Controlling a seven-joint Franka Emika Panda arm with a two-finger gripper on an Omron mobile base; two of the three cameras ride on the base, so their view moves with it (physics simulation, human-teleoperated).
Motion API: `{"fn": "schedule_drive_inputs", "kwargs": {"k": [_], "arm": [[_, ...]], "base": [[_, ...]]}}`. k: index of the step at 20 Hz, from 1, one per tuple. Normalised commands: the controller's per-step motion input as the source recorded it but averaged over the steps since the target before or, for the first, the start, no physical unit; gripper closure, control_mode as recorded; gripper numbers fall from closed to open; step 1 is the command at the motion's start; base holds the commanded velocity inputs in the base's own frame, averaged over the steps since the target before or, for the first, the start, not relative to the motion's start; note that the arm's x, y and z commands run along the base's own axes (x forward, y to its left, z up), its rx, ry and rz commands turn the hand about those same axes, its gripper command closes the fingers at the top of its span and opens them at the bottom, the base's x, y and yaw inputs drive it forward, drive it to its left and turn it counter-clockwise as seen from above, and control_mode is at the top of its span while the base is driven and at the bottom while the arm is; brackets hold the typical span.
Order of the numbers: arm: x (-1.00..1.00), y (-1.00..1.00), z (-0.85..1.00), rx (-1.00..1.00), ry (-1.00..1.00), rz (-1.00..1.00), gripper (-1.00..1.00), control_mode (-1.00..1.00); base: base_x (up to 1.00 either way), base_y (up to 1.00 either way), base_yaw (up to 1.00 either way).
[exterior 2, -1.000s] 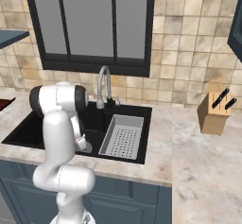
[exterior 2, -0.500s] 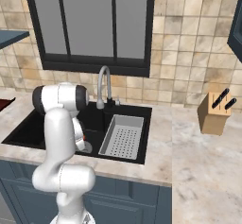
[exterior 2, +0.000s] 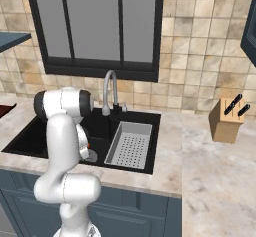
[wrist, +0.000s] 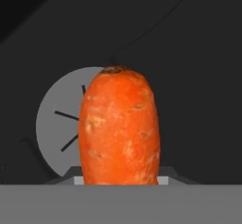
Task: Pick up all produce items and place them in the sink. Turn on the sink faucet to wash them. Then turn the sink off and put them in the tray.
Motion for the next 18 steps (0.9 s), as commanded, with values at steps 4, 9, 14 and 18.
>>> {"fn": "schedule_drive_inputs", "kwargs": {"k": [4,9,14,18], "arm": [[0.34,0.00,-0.36,0.00,0.00,0.07,1.00,-1.00],[0.34,0.00,-0.35,-0.03,0.00,0.11,1.00,-1.00],[0.36,0.00,-0.51,-0.07,0.00,0.15,1.00,-1.00],[0.36,-0.01,-0.64,-0.05,0.00,0.14,1.00,-1.00]], "base": [[0.00,0.00,0.00],[0.00,0.00,0.00],[0.00,0.00,0.00],[0.00,0.00,0.00]]}}
